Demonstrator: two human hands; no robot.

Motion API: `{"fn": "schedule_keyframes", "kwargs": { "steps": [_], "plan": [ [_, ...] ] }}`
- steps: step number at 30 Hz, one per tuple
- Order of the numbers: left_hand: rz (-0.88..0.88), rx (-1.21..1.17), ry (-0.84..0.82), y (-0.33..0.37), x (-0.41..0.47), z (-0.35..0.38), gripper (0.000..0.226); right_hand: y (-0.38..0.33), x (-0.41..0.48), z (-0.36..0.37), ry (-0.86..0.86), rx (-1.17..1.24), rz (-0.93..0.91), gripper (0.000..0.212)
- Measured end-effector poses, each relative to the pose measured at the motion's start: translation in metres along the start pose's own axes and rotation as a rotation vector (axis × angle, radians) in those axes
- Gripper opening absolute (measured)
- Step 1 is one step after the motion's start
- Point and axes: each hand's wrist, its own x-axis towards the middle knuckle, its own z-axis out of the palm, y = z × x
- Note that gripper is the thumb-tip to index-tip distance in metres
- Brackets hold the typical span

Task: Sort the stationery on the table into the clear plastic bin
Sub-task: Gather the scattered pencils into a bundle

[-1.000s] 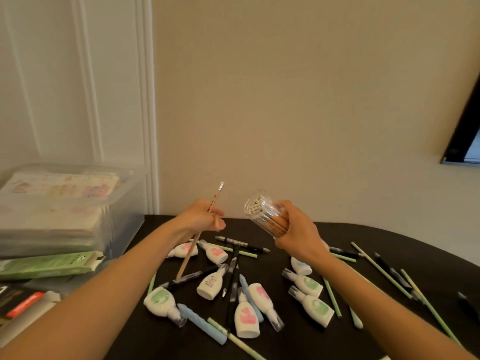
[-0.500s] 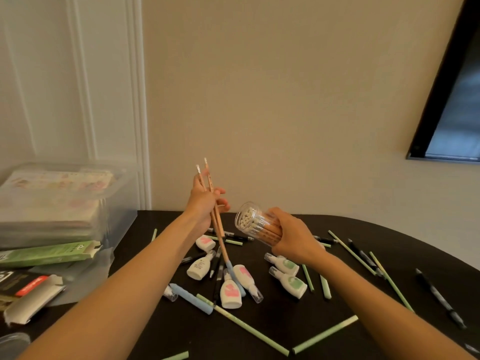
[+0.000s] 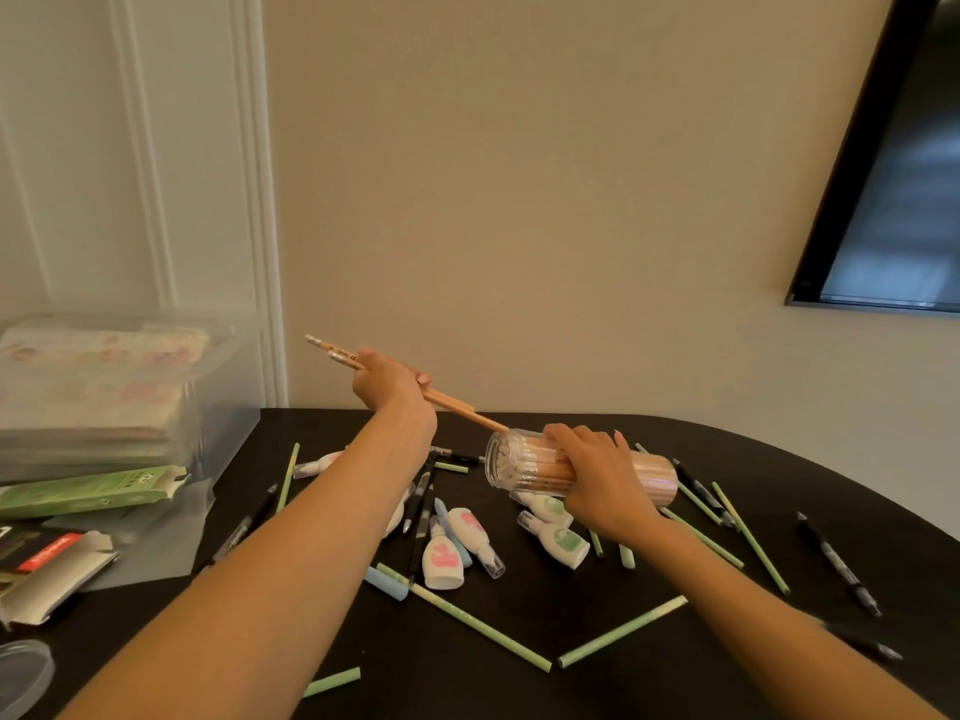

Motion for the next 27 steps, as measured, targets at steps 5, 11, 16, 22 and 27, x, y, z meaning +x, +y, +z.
{"fn": "schedule_keyframes", "kwargs": {
  "steps": [5, 11, 16, 22, 27],
  "plan": [
    [0.034, 0.001, 0.031, -0.007, -0.003, 0.001, 0.034, -0.007, -0.002, -0.003, -0.038, 0.170, 0.063, 0.068],
    [0.152, 0.029, 0.037, -0.009, -0.006, -0.003, 0.036, -0.006, -0.004, -0.002, -0.039, 0.146, 0.062, 0.067],
    [0.144, -0.002, 0.041, -0.011, -0.012, 0.000, 0.038, -0.008, -0.002, 0.000, -0.024, 0.096, 0.059, 0.063],
    [0.110, -0.065, 0.028, -0.011, -0.015, -0.003, 0.038, -0.009, -0.003, 0.000, -0.008, 0.073, 0.072, 0.063],
    [0.119, -0.104, -0.011, -0.009, -0.020, 0.000, 0.035, -0.009, -0.002, -0.005, -0.012, 0.056, 0.085, 0.063]
  ]
}}
